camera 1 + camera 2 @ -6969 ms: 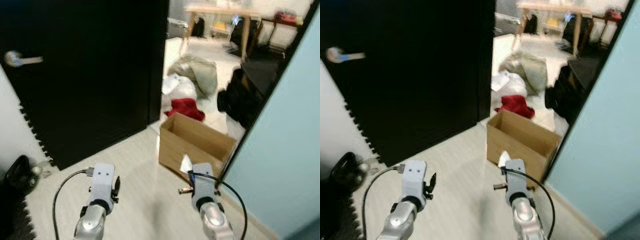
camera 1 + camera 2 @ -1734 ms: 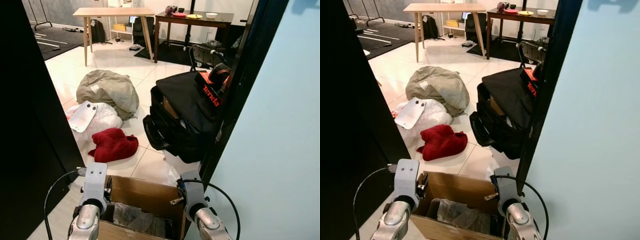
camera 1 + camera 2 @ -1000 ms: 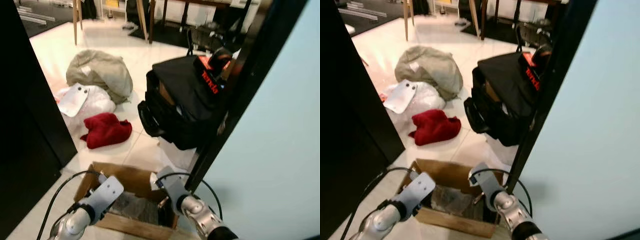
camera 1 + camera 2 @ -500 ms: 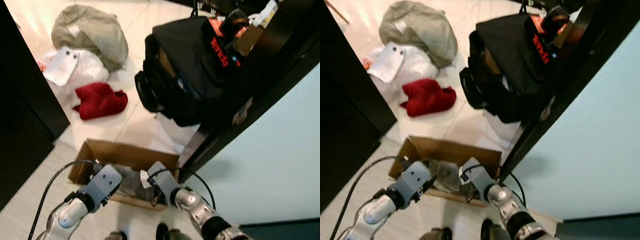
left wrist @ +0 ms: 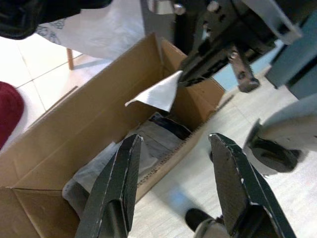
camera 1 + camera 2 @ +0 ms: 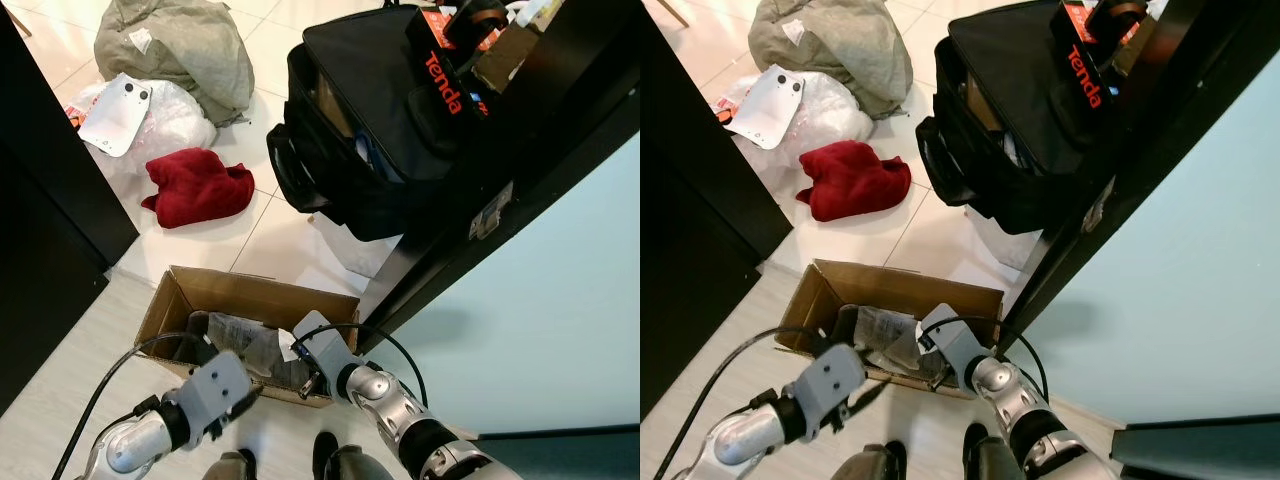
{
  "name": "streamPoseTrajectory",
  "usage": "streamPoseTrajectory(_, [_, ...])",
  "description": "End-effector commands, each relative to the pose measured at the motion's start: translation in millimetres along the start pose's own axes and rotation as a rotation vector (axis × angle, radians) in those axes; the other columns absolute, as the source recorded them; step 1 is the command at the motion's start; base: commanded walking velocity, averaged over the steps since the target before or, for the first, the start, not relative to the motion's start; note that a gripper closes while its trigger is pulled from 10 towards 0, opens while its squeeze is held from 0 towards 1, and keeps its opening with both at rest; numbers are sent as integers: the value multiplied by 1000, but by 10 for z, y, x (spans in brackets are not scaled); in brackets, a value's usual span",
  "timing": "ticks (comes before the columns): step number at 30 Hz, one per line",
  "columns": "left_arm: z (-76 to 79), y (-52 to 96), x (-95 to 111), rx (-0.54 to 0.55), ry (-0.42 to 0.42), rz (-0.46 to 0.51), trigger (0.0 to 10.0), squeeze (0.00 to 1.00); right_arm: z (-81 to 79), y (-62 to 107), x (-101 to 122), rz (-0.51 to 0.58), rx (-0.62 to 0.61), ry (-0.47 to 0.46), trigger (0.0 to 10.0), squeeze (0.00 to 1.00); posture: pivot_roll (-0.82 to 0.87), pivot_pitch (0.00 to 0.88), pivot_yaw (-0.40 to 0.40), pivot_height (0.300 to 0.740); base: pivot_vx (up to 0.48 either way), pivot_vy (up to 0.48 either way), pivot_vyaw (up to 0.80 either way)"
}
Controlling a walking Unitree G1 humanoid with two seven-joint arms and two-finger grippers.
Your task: Clean up the room
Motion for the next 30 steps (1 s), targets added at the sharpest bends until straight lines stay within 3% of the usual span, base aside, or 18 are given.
streamPoseTrajectory(1, [131, 59, -59, -65, 0, -24, 10000, 0, -75, 11, -108, -24, 21, -26, 10000, 0, 58, 446, -102, 721, 0, 0, 0])
streamPoseTrajectory(14, [114, 129, -60, -98, -44, -37, 10000, 0, -87, 9, -129, -42, 44, -3, 10000, 0, 62, 438, -103, 721, 0, 0, 0])
streamPoseTrajectory(20, [126, 183, -108, -136, -54, -58, 10000, 0, -11, 27, -142, -54, 51, -8, 10000, 0, 59, 440, -102, 721, 0, 0, 0])
streamPoseTrajectory(30, [137, 244, -141, -164, -56, -76, 10000, 0, -79, 20, -139, -48, 83, -18, 10000, 0, 63, 439, -101, 721, 0, 0, 0])
Point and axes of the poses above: a point about 5 cm out from each wrist's last joint towards the gripper, its own y axis pointing back from the gripper into the wrist, its own x axis along the axis of the wrist's last joint, z = x × y, the point moved 5 cm from there along -y, pointing out of the wrist towards the gripper, and after that the axes turned 5 degrees about y, right-handed, at the moved point
